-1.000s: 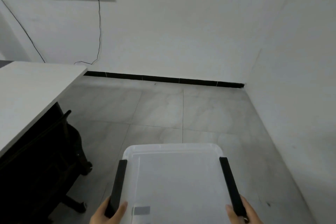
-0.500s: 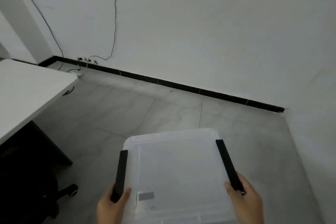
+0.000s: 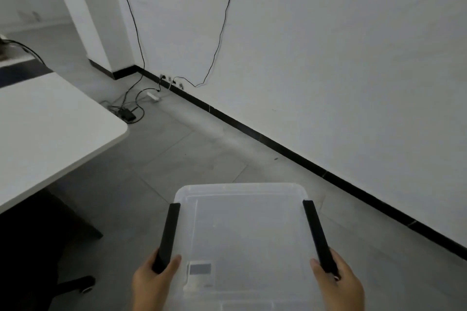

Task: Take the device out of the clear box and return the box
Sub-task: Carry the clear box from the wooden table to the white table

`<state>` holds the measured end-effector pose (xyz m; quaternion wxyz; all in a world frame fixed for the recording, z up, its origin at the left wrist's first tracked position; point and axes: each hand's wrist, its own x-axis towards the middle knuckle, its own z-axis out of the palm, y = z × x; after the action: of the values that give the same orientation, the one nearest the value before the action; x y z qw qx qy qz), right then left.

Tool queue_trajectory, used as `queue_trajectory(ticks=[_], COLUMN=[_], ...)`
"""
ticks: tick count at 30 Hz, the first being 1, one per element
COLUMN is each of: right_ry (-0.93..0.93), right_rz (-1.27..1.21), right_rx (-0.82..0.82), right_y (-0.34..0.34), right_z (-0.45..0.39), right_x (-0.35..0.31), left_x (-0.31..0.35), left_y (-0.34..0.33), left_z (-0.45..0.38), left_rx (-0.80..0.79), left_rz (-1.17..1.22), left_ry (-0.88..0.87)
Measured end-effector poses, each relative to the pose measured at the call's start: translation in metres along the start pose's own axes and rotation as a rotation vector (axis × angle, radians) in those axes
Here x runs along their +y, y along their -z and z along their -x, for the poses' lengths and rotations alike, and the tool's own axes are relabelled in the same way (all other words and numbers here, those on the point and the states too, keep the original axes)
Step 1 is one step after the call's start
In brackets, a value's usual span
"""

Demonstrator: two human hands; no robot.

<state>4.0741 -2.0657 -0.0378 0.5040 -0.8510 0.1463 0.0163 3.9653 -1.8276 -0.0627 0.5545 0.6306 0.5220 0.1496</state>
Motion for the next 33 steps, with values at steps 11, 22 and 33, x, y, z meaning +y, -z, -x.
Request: queue_trajectory(ticks=[11,22,33], right_ry=[0.229,0.521,0.491], right_rz=[0.123,0.133,0.084], right_rx=[-0.423,-0.993,-0.913], right_y=[-0.174,-0.375,-0.534], right_z=[-0.112,-0.086,0.018], right_x=[-0.123,-0.263,-0.324], left_x=[0.056,0.087,0.088], left_y=[0.009,0.099,0.251], left_z=[-0.096,-0.168,-0.307], left_rx=[0.46,0.942,0.943], left_rz=[0.209,0.406,0.411], left_ry=[0.154,0.17,0.1])
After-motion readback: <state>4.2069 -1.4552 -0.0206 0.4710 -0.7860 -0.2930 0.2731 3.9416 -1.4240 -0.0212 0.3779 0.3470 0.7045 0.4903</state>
